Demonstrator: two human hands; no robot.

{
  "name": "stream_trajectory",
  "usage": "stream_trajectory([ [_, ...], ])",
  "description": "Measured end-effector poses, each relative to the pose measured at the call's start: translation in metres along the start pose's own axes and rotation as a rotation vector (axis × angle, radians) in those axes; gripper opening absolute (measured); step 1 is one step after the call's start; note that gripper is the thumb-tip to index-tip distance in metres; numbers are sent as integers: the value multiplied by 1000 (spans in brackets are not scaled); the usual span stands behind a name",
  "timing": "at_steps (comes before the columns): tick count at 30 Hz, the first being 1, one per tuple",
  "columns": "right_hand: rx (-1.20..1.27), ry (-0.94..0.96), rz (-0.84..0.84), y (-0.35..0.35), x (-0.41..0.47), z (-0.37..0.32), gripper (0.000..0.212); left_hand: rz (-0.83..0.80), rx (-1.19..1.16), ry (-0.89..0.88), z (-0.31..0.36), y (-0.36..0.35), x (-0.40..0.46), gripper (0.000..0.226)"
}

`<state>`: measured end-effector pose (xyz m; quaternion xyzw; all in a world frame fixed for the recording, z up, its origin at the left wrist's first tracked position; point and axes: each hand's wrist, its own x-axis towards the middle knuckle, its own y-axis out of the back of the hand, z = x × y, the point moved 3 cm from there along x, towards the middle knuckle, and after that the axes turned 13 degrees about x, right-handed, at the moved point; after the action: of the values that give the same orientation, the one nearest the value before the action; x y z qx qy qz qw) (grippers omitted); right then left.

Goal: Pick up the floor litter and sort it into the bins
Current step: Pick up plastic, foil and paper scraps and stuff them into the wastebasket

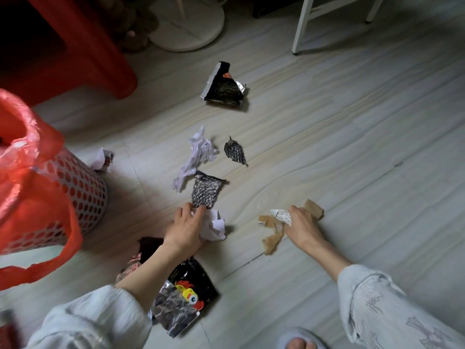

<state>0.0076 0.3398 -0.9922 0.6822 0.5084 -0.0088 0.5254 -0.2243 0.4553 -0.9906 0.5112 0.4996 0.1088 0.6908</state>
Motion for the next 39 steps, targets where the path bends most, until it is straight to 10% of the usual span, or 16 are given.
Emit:
stream_trajectory([
  [6, 74, -3, -29, -3, -12, -4, 20, -18, -64, -11, 15, 3, 1, 28],
  [16, 825, -214, 20, 1, -6, -16, 18, 72, -133, 143, 3, 19, -3, 39],
  [27, 420, -82, 103, -1, -3, -23, 20, 75, -135, 37, 16, 3, 6, 25],
  [33, 418, -42, 42, -11, 4, -25, 13, 135, -34, 16, 15, 1, 6, 53],
  [39, 228, 44, -117, -23, -9, -16, 78, 186, 140, 2, 22, 0, 3, 32],
])
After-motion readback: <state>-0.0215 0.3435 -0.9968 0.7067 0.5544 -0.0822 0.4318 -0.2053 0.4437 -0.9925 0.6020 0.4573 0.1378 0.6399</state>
